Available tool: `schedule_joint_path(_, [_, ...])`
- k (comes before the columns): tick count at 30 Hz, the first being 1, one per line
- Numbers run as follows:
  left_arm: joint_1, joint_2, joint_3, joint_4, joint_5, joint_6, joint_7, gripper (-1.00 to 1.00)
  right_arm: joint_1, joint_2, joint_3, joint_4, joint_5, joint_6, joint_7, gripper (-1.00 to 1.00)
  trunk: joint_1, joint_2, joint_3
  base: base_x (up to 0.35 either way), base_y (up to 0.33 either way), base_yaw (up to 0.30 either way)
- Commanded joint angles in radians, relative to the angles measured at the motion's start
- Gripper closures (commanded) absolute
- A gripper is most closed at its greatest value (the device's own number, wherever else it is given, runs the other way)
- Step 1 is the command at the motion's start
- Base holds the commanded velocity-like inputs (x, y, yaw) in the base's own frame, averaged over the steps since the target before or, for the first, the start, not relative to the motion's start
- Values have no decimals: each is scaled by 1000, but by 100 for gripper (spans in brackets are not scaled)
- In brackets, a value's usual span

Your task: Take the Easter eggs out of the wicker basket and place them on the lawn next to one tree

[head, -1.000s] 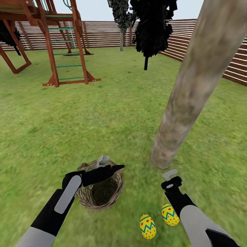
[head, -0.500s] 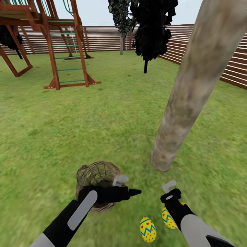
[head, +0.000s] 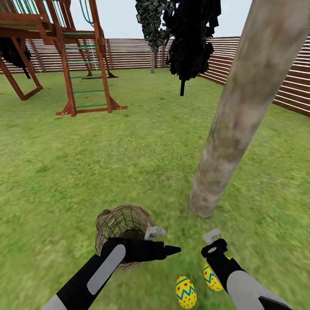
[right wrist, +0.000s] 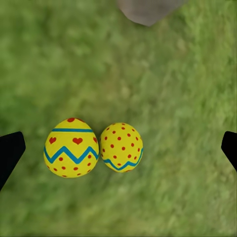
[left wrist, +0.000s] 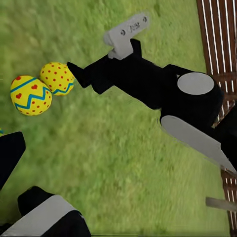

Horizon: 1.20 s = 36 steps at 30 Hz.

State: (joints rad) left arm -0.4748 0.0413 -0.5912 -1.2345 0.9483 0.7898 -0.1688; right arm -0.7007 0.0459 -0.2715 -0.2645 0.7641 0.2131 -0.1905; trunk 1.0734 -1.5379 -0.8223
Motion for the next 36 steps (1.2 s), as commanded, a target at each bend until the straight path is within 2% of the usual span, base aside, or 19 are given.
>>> schedule_joint_path(1, [-1,0,-1,8,-2,2,-4,-100,0,1,-3,-1,7,5,-1,-100,0,0,1,0,0,0])
schedule_joint_path(3, [-1,-3,-1,60,-1,-1,-8,-100,0,1,-3,-1,7,5,-1,-100,0,0,4,0,0,0])
schedule_joint_path(7, [-1,-1,-1,81,0,-42,-10,-100,0,2,-3,3,6,5,-1,-100,0,0,11,0,0,0])
schedule_joint_path(12, [-1,1,-1,86,0,-65,-11,-100,0,2,-3,6,6,5,0,-100,0,0,19,0,0,0])
schedule_joint_path(23, [-1,4,-1,87,-2,-68,-11,-100,0,2,-3,7,6,5,0,-100,0,0,36,0,0,0])
schedule_joint_path(31, [-1,3,-1,90,-2,-68,-9,-100,1,2,-3,13,6,5,2,-100,-31,56,74,0,0,0])
schedule_joint_path(36, [-1,-1,-1,144,-2,-68,-7,-100,5,-1,-3,24,6,3,2,-100,-46,84,95,0,0,0])
